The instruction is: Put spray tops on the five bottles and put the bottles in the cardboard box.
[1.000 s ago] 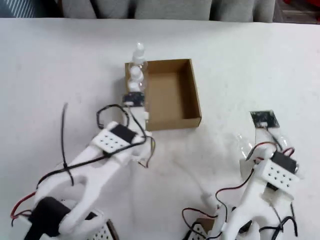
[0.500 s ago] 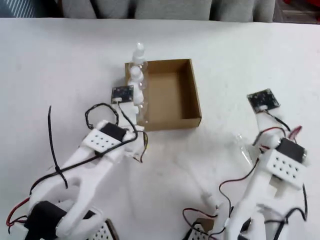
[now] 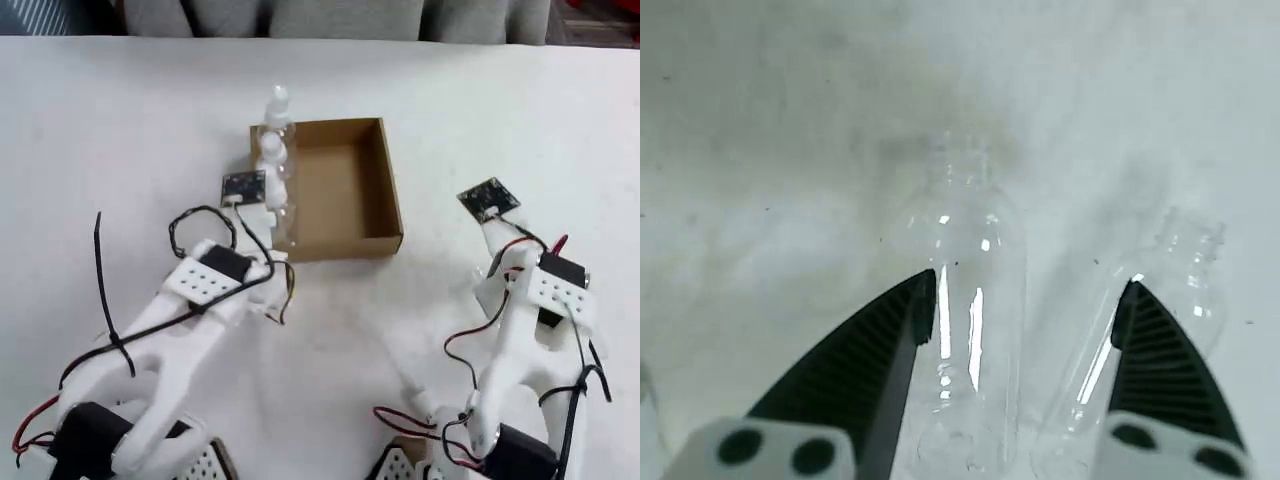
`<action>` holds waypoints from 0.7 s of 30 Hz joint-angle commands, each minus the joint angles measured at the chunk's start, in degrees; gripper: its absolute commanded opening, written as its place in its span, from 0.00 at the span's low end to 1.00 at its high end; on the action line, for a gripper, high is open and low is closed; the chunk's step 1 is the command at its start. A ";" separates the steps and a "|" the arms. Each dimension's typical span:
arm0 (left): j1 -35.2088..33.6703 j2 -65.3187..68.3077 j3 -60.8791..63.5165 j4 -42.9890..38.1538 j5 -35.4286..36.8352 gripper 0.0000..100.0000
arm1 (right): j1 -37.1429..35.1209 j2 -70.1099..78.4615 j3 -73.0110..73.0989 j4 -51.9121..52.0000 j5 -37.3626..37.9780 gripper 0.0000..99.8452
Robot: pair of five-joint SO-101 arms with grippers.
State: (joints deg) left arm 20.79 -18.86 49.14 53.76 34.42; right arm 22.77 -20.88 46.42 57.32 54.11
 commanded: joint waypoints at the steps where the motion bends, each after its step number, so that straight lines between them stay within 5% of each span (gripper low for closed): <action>1: -0.66 -2.68 -0.26 -1.14 -0.70 0.02 | -0.31 2.95 -0.53 -0.75 3.78 0.26; 21: -0.66 -2.68 -0.18 -1.93 -0.70 0.02 | -0.84 4.70 -0.88 -0.75 4.75 0.26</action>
State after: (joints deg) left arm 20.70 -18.86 49.14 53.14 34.42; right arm 22.95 -15.96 46.59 57.32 58.15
